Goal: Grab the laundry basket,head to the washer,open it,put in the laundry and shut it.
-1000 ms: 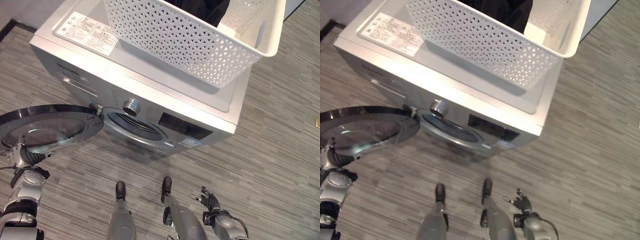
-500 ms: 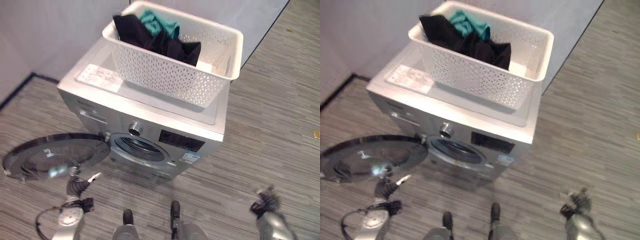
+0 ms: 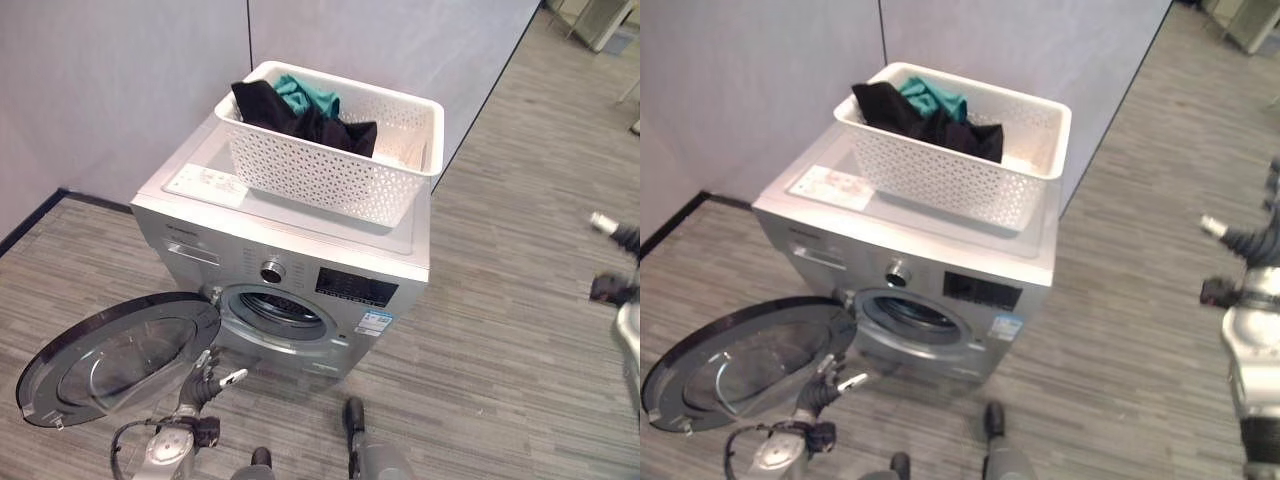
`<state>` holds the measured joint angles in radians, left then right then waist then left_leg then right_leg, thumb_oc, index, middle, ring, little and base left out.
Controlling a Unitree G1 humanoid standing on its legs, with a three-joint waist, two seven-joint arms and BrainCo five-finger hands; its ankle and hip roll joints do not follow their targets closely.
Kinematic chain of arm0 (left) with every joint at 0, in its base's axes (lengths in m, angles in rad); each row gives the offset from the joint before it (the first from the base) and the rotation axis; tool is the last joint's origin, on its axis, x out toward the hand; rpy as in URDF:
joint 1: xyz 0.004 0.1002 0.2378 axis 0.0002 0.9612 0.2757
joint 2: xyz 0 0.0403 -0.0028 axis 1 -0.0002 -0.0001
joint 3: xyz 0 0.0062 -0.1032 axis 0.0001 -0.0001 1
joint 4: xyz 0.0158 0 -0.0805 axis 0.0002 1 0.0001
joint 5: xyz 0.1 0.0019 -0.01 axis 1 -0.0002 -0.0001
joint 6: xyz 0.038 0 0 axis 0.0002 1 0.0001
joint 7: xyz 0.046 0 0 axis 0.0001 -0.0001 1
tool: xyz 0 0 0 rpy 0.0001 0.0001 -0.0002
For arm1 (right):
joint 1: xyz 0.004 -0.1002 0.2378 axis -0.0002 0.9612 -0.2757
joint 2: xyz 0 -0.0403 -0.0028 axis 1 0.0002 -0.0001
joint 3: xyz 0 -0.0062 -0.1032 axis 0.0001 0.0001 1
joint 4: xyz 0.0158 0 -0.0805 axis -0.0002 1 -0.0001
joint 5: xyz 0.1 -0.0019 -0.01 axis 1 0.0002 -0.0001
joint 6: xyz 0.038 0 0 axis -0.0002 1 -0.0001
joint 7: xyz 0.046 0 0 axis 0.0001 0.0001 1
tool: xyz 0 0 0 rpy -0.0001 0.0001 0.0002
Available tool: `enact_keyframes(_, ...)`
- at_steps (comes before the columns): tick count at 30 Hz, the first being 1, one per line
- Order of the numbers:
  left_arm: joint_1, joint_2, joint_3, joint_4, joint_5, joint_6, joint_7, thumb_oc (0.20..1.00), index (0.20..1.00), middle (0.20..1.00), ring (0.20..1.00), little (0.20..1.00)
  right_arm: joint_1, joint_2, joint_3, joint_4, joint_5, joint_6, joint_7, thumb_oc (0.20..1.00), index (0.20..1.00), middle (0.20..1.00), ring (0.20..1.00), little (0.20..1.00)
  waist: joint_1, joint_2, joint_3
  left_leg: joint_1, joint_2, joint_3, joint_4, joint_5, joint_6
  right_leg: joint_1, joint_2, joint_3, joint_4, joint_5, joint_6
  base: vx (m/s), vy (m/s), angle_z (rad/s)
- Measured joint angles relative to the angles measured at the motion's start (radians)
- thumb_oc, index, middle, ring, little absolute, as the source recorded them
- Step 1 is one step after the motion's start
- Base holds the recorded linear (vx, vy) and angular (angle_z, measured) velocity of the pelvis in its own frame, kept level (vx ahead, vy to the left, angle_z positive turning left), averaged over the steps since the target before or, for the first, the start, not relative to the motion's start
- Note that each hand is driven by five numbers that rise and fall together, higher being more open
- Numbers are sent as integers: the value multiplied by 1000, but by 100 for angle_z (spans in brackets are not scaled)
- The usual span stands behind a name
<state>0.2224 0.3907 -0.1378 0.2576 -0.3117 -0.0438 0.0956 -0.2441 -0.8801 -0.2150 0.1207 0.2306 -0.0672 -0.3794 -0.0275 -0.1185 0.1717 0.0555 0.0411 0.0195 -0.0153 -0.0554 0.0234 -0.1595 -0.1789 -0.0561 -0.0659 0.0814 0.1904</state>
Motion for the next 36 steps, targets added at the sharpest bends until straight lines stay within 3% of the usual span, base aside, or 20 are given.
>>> enact_keyframes(1,-9,7,0,2,0,0,2,1000,1000,1000,1000,1000,-107,-69,81,26,-11,7,-6,1000,1000,1000,1000,1000,3,-25,0,31,-10,-8,-25,7,-40,36,-17,-37,-23,-48,18,234,-104,28)
enact_keyframes(4,-37,-11,-28,-1,2,0,3,1000,1000,1000,1000,1000,-293,-155,203,60,-61,19,-5,1000,1000,1000,1000,1000,16,10,-1,41,50,-62,-21,3,-47,56,53,-36,-28,0,19,245,-123,25)
enact_keyframes(5,-45,-21,-39,0,5,0,3,1000,1000,1000,1000,1000,-342,-174,235,69,-82,24,-4,1000,1000,1000,1000,1000,14,9,-1,66,79,-85,-24,-16,-70,85,81,-39,-27,47,-17,385,-243,41)
enact_keyframes(7,-54,-54,-47,11,4,-1,5,1000,1000,1000,1000,1000,-421,-209,320,115,-85,40,4,1000,1000,1000,1000,1000,-8,24,-15,67,122,-124,-4,-44,-110,123,124,-46,-22,57,-40,227,-177,46)
enact_keyframes(10,-65,-58,-64,15,-2,-5,5,1000,1000,1000,1000,1000,-521,-215,395,157,-86,41,18,1000,1000,1000,1000,1000,-15,19,-30,86,169,-138,13,-72,-134,154,169,-76,-20,56,-116,145,-332,22)
enact_keyframes(11,-108,-44,-67,56,-5,-8,0,1000,1000,1000,1000,1000,-610,-211,483,213,-80,46,37,1000,1000,1000,1000,1000,-25,-4,-32,-42,171,-148,274,-118,-215,141,184,-82,5,43,-190,-9,-286,22)
enact_keyframes(12,-132,-28,-66,65,-5,-9,-2,1000,1000,1000,1000,1000,-650,-219,506,220,-78,49,55,1000,1000,1000,1000,1000,-13,-23,-34,-160,166,-148,477,-122,-202,139,181,-91,-1,51,-208,-26,-211,15)
enact_keyframes(14,-145,-17,-50,73,-24,-11,-2,1000,1000,1000,1000,1000,-822,-192,620,280,-75,40,57,1000,1000,1000,1000,1000,45,-14,-22,-270,157,-212,729,-47,-177,123,235,-61,53,19,-244,6,-101,-59)
enact_keyframes(15,-137,11,-45,77,-34,-10,-2,1000,1000,1000,1000,1000,-908,-147,695,318,-66,40,57,1000,1000,1000,1000,1000,80,-23,-19,-311,139,-275,844,52,-184,138,249,-37,70,12,-247,69,-9,-61)
enact_keyframes(16,-139,24,-39,77,-35,-10,-1,1000,1000,1000,1000,1000,-937,-138,726,322,-62,33,59,1000,1000,1000,1000,1000,83,-43,-12,-321,130,-288,856,113,-181,152,245,-40,70,3,-260,137,16,-20)
enact_keyframes(17,-142,32,-36,73,-37,-11,0,1000,1000,1000,1000,1000,-985,-126,755,339,-57,32,63,1000,1000,1000,1000,1000,83,-66,-3,-330,142,-283,871,130,-165,164,234,-43,73,-1,-267,169,129,27)
enact_keyframes(19,-142,44,-39,65,-41,-11,-2,1000,1000,1000,1000,1000,-1056,-82,772,386,-57,32,64,1000,1000,1000,1000,1000,78,-80,0,-358,232,-240,793,74,-133,169,233,-50,54,-15,-285,202,206,24)
enact_keyframes(20,-137,34,-36,65,-42,-11,2,1000,1000,1000,1000,1000,-1107,-49,814,429,-57,45,71,1000,1000,1000,1000,1000,73,-79,4,-287,332,-211,459,76,-157,176,235,-51,45,-24,-280,185,244,16)
enact_keyframes(21,-126,17,-35,60,-43,-11,3,1000,1000,1000,1000,1000,-1098,-49,821,412,-57,44,78,1000,1000,1000,1000,1000,80,-69,12,-236,355,-208,309,94,-185,188,229,-44,48,-28,-282,214,236,4)
enact_keyframes(24,-107,-3,-43,68,-44,-12,6,1000,1000,1000,1000,1000,-1083,-28,845,452,-59,48,83,1000,1000,1000,1000,1000,77,-14,2,-125,393,-206,-51,130,-240,234,232,-23,-15,-23,-227,182,216,-10)
enact_keyframes(29,-99,-10,-46,85,-43,-13,16,1000,1000,1000,1000,1000,-1071,-48,856,476,-59,69,101,1000,1000,1000,1000,1000,81,70,-4,-110,344,-307,-46,134,-220,268,223,17,-21,-27,-150,151,336,-27)
enact_keyframes(30,-100,8,-50,80,-43,-14,9,1000,1000,1000,1000,1000,-1040,-53,848,480,-59,70,103,1000,1000,1000,1000,1000,69,45,-16,-128,271,-302,3,126,-264,274,173,21,-21,-34,-126,62,446,-3)
enact_keyframes(32,-125,39,-47,85,-43,-13,8,1000,1000,1000,1000,1000,-1047,-34,849,485,-74,77,127,1000,1000,1000,1000,1000,71,3,-22,-162,185,-272,81,83,-221,265,87,35,-20,-14,-133,50,525,-7)
enact_keyframes(35,-122,54,-112,91,-43,-6,-4,1000,1000,1000,1000,1000,-1141,107,884,564,-110,84,159,1000,1000,1000,1000,1000,105,32,-17,-160,88,-205,224,-20,-141,269,-4,102,-17,38,-182,66,412,-66)
enact_keyframes(36,-119,54,-111,94,-43,-5,-9,1000,1000,1000,1000,1000,-1145,123,896,582,-122,82,172,1000,1000,1000,1000,1000,109,24,-19,-162,50,-188,254,-37,-113,256,-25,92,-1,56,-183,21,431,-77)
